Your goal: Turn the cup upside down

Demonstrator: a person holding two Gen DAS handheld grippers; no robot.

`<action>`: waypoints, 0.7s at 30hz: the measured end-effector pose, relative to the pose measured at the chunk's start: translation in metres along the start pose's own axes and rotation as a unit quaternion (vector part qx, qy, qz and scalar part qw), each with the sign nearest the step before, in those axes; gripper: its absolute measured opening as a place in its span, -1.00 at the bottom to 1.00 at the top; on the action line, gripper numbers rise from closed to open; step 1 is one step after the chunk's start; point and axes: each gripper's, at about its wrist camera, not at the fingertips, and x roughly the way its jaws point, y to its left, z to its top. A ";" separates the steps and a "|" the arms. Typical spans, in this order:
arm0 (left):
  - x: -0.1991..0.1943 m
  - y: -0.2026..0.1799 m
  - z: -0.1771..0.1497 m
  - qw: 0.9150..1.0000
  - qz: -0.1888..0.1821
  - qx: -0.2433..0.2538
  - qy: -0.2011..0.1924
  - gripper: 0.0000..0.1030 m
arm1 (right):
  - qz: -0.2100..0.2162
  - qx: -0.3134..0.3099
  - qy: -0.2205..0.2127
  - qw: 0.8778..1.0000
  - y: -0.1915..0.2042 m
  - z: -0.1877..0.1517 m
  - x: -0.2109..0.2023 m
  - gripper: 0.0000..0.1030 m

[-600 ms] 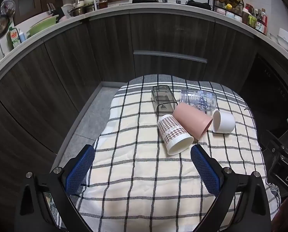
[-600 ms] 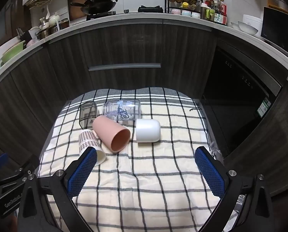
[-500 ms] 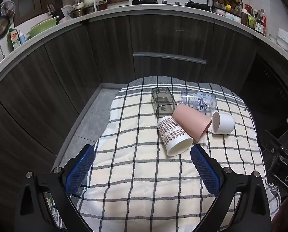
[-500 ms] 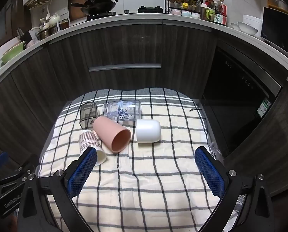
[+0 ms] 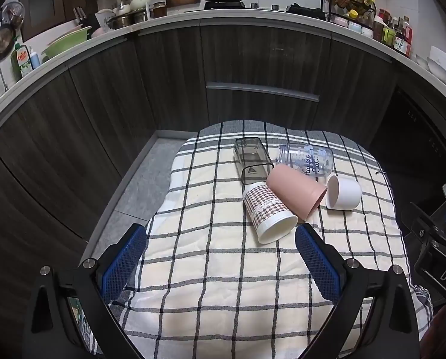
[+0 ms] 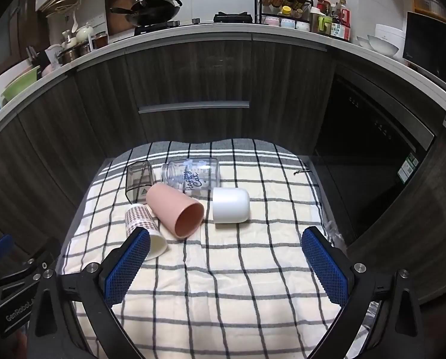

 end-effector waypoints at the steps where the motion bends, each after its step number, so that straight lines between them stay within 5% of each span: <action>1: 0.000 0.000 0.000 1.000 0.000 0.001 0.000 0.97 | 0.000 0.000 0.000 1.000 0.000 0.000 0.000 0.97; 21: 0.000 -0.001 0.000 1.000 -0.001 -0.001 0.001 0.97 | 0.001 0.005 -0.005 1.000 -0.004 0.001 -0.002 0.97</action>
